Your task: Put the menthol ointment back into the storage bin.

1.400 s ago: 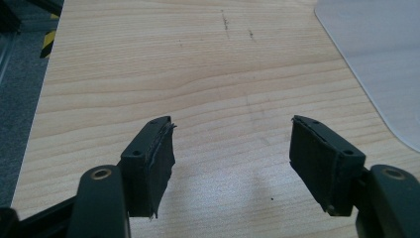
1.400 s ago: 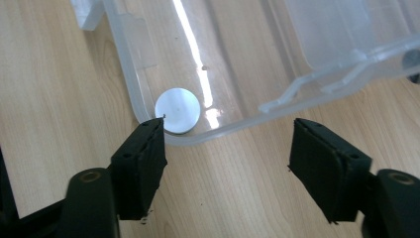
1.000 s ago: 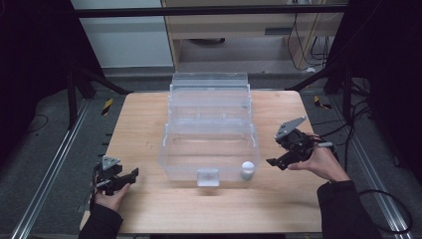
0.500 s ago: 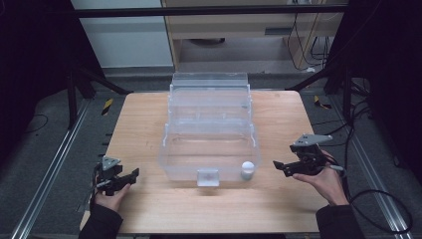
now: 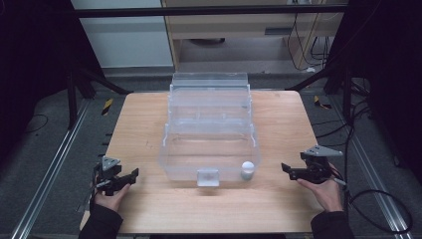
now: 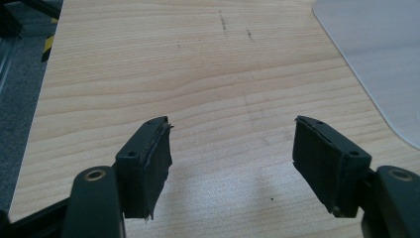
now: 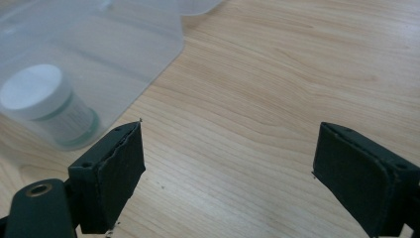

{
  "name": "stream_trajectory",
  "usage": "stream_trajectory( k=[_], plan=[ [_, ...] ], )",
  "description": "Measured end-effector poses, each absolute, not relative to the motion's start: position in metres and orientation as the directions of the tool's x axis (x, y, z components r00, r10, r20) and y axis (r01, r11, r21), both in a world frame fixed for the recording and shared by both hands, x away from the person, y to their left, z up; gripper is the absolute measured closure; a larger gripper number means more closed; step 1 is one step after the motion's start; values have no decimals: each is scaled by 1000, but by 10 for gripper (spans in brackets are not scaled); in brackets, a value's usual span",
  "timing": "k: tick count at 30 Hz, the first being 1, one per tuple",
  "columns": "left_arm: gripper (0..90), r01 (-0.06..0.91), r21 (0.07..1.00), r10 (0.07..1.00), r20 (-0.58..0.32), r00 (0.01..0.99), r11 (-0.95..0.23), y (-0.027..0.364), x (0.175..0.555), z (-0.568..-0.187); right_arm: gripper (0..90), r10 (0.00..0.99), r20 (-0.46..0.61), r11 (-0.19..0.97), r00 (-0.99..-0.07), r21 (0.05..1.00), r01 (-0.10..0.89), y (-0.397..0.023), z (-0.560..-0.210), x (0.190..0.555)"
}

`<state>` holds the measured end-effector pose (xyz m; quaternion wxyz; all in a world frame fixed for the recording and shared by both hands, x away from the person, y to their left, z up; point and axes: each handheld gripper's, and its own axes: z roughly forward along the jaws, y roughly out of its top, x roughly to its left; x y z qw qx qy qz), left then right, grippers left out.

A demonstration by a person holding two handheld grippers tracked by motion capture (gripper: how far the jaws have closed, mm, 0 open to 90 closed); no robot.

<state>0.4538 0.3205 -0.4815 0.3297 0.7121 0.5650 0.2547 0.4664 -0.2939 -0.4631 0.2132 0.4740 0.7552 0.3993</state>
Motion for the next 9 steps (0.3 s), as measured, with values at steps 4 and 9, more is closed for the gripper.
stream_trajectory(
  k=[4,9],
  plan=[
    [285,631,762,973,-5,231,-146,321,455,-483,118,908,45,209,-416,813,544,-304,-473,469],
    [267,627,765,975,3,222,-145,324,455,-484,105,926,70,164,-372,812,560,-315,-478,467]
  ],
)
